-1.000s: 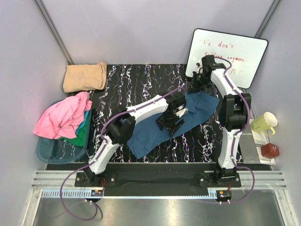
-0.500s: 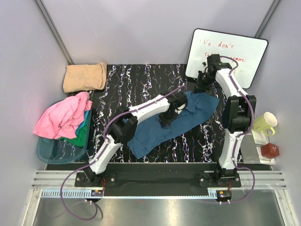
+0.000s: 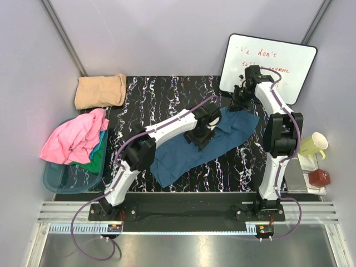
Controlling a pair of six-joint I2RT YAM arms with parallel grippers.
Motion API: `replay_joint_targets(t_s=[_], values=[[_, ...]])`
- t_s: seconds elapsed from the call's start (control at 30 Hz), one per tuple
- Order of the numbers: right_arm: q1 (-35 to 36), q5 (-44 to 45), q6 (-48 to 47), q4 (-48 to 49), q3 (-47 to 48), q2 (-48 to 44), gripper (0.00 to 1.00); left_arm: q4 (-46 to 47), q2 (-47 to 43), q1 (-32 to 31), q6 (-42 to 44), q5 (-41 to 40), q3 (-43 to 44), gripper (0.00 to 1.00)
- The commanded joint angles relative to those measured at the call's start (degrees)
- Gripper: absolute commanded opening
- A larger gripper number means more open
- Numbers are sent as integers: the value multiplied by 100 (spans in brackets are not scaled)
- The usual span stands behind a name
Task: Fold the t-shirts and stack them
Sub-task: Flatten out the tshirt
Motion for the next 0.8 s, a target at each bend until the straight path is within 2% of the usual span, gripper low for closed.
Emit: replay_joint_targets(t_s=[0.0, 0.3, 0.33, 0.43, 0.47, 0.57, 0.6, 0.63, 0.67, 0.7, 0.77], values=[[5, 149, -72, 13, -39, -294, 21, 41, 32, -181, 163, 448, 313, 64], [-83, 467, -2, -31, -66, -215, 24, 49, 331, -349, 207, 633, 472, 63], [-83, 475, -10, -48, -40, -215, 35, 67, 366, -349, 224, 616, 472, 63], [-91, 475, -10, -57, 22, -215, 44, 84, 524, -366, 268, 563, 490, 60], [-91, 493, -11, -57, 48, -215, 50, 84, 560, -366, 277, 537, 507, 58], [-91, 510, -19, -66, 48, -224, 51, 84, 630, -366, 268, 396, 490, 42], [-100, 519, -19, -75, 48, -232, 51, 84, 630, -366, 251, 317, 464, 33], [-92, 528, -19, -75, 40, -250, 51, 84, 613, -358, 242, 221, 446, 15], [-100, 519, -28, -75, 31, -250, 51, 76, 613, -358, 233, 176, 411, 4], [-100, 510, -28, -84, 31, -259, 52, 76, 578, -358, 224, 141, 384, 0], [-100, 467, -28, -75, 22, -259, 52, 84, 499, -358, 172, -175, 288, 0]])
